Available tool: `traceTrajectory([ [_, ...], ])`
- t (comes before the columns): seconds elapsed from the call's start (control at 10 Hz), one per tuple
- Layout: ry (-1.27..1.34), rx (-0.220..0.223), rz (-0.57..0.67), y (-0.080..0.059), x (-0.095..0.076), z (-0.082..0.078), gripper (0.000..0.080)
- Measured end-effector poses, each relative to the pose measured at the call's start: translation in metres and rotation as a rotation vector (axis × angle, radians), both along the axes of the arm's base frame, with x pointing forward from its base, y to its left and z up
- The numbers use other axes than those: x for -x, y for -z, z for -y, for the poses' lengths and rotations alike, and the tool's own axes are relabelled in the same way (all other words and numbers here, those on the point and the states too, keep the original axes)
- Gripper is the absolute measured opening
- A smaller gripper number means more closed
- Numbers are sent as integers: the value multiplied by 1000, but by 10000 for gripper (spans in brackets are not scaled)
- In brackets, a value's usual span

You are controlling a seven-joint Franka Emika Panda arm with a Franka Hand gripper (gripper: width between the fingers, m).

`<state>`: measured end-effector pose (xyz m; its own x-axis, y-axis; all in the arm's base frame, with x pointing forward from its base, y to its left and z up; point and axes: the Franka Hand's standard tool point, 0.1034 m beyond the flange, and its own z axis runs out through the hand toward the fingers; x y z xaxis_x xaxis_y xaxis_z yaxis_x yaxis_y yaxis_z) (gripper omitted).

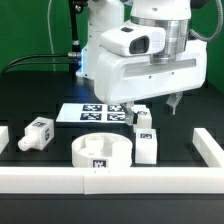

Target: Assemble stool

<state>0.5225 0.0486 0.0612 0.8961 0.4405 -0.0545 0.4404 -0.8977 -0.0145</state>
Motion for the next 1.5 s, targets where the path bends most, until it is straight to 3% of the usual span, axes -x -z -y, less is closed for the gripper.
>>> traceTrajectory([
  [0.2,353,1,-4,9,8,-6,650],
  [0.4,501,-19,-12,13,11,-1,650],
  [0.7,503,-21,-16,16,12,-1,650],
  [1.0,547,-11,-54,44,21,1,650],
  [1.2,548,-9,-58,47,21,-3,650],
  [1.4,547,-9,-59,48,21,-4,400],
  [1.5,547,-9,-58,48,21,-4,400],
])
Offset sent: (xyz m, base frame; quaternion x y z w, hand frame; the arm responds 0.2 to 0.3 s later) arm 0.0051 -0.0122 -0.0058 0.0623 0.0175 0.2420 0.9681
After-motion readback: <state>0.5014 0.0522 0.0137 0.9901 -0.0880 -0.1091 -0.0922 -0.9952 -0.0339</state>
